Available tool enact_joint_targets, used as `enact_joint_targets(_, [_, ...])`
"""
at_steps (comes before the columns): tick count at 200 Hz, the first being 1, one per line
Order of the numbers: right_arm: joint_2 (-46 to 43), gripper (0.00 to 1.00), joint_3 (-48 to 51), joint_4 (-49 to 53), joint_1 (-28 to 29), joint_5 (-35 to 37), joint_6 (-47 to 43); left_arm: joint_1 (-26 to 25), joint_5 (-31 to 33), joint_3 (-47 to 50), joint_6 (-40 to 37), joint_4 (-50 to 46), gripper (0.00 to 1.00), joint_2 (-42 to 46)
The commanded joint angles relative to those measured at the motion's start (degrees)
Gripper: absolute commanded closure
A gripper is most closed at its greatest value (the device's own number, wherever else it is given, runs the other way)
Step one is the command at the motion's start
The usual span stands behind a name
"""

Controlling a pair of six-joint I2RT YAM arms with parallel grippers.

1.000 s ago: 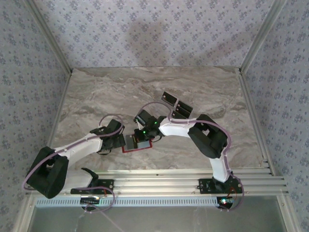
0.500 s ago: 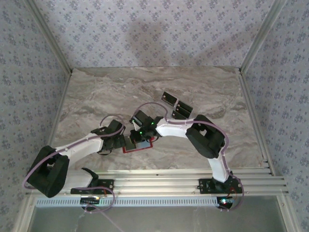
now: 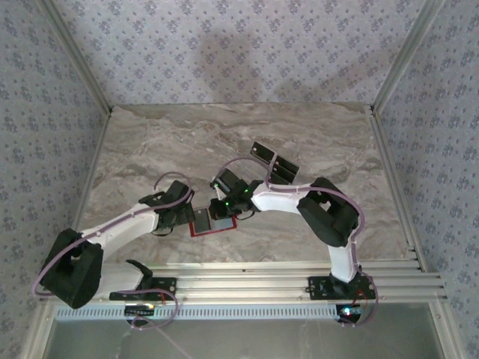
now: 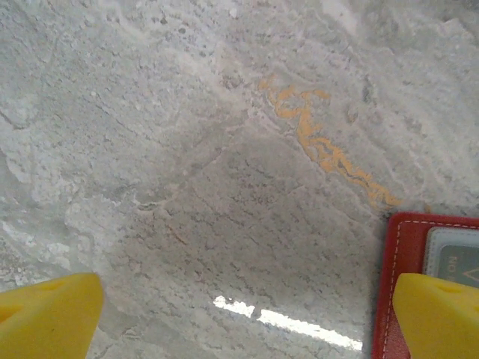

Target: Put the credit cards into the card holder

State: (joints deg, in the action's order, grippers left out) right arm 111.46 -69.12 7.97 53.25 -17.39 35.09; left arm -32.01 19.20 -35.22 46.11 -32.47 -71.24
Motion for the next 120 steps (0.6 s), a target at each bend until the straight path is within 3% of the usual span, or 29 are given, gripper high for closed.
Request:
enact_joint_targets(1, [1.7, 0.89, -0.75, -0.52, 0.95, -1.07, 0.51, -0.34, 1.59, -1.69, -0.57, -2.57, 0.0, 0.78])
enact_joint_targets(73, [4.38, 0.9, -3.86, 0.05, 2.4, -2.32, 0.5, -0.33, 1.32, -2.34, -0.83, -1.81, 0.0, -0.17])
enact_joint_targets(120, [0.15, 0.89, -1.72, -0.69, 1.51, -0.09, 0.2, -0.38, 1.13, -2.88, -1.24, -1.62, 0.0, -0.48])
